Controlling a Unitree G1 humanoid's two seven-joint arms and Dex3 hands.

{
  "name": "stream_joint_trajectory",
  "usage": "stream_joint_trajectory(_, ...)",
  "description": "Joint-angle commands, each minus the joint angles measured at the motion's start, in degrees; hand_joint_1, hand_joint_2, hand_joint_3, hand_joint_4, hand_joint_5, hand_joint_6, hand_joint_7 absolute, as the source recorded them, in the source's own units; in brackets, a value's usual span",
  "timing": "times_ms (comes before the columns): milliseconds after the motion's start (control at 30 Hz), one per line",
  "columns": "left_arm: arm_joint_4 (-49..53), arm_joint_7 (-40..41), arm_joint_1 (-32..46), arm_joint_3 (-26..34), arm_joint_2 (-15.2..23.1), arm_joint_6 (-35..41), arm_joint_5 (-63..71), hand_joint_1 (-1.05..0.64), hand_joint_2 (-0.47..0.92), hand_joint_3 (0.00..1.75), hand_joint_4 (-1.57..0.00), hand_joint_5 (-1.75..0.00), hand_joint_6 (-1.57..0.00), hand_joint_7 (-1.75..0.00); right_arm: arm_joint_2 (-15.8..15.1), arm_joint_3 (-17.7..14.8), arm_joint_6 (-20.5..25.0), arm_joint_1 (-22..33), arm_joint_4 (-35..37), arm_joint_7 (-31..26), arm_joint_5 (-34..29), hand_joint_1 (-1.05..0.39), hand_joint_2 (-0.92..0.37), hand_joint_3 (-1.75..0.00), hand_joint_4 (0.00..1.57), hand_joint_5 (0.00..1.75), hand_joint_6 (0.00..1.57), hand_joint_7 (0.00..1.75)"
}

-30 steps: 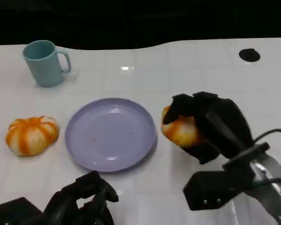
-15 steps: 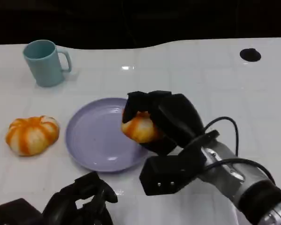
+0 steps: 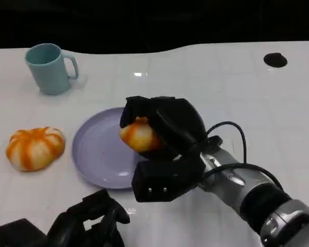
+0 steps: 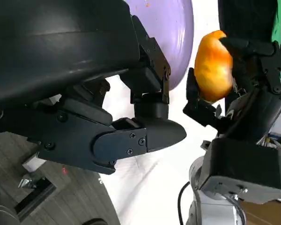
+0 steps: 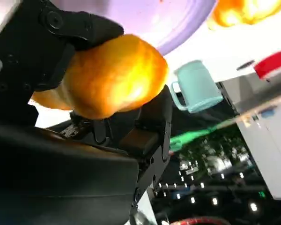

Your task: Grasp the bread from the table and place it into the plate.

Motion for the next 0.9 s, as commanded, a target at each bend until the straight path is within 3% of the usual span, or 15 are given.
stream_joint_trajectory(33,-0.7,0.4,0.5,0.1,0.5,0.5,0.1,-0.71,0.92,0.51,-0.79,-1.75,-0.69,-1.43,0.0,0.3,1.1,-1.4,-0.3,5.7,1.7,-0.26,-0.77,-0.42,0.52,0.57,0.62,0.18)
stream_joint_trajectory(133,-0.6,0.4,0.6,0.1,0.3,0.1,0.0,-0.70,0.92,0.51,-0.79,-1.75,-0.69,-1.43,-0.6,1.2,1.9,-1.5,-1.2,9.8,1.2,-0.36,-0.87,-0.19,0.32,0.31,0.47,0.03)
stream_joint_trajectory(200,-0.7,0.4,0.6,0.0,0.4,0.1,0.2,-0.70,0.92,0.51,-0.79,-1.75,-0.69,-1.42,-0.9,1.6,3.3,-1.1,-2.6,13.7,1.3,-0.54,-0.91,-0.19,0.12,0.21,0.31,0.01)
stream_joint_trajectory(300,-0.7,0.3,0.6,0.1,0.2,0.2,-0.2,-0.69,0.92,0.51,-0.79,-1.75,-0.69,-1.42,-1.7,1.8,4.6,0.1,-6.0,19.1,2.3,-0.67,-0.92,-0.22,0.02,0.17,0.20,0.00)
stream_joint_trajectory(567,-1.0,0.3,0.6,0.1,0.5,0.6,-0.1,-0.69,0.92,0.51,-0.79,-1.75,-0.70,-1.40,-5.2,2.7,8.4,3.7,-15.3,29.0,2.4,-0.85,-0.92,-0.21,0.00,0.02,0.14,0.00)
stream_joint_trajectory(900,-0.6,0.1,0.3,0.2,0.4,-0.1,-0.1,-0.69,0.92,0.52,-0.79,-1.75,-0.69,-1.39,-10.2,0.9,6.2,10.6,-27.4,29.8,4.5,-0.83,-0.92,-0.24,0.08,0.07,0.16,0.02)
